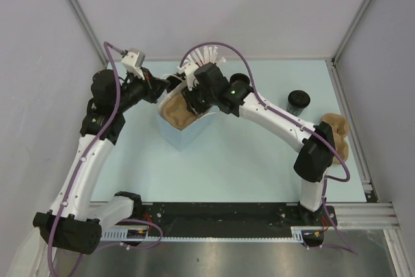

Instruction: Pack the takeout coffee

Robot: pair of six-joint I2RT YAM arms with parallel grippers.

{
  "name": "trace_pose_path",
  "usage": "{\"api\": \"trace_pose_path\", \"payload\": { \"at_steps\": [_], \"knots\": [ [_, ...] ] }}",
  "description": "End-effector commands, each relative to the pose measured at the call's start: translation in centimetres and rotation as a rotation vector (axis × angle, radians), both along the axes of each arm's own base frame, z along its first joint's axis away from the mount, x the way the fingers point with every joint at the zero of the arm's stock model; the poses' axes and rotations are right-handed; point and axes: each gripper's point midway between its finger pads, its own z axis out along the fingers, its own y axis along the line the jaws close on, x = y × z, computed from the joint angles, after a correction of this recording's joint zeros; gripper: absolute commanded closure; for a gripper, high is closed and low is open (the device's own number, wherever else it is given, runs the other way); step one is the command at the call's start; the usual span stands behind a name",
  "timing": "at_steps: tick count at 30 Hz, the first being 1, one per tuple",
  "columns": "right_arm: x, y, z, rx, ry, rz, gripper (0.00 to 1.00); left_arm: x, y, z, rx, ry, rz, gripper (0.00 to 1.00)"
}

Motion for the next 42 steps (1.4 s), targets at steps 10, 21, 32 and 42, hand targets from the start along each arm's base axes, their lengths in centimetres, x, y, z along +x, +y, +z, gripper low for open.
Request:
{"api": "trace_pose_path", "payload": {
  "at_steps": [10, 21, 32, 42],
  "knots": [
    [0.4, 1.0, -1.7, -0.079, 0.009, 0.03, 0.62, 1.2, 1.7, 1.1, -0.021, -0.005, 0.121, 1.0],
    [-0.5, 2.2, -3.3, -0.151, 0.109, 0.136, 0.6, 2.2, 3.0, 0.0, 0.008, 0.006, 0.206, 1.0],
    [-1.9, 1.9, -4.1, -0.184, 0.164, 0.19, 0.59, 3.2, 5.1, -0.9, 0.036, 0.022, 0.331, 1.0],
    [-2.3, 2.2, -4.6, -0.197, 0.185, 0.225, 0.59, 3.8, 7.0, -0.9, 0.051, 0.019, 0.439, 1.0]
  ]
}}
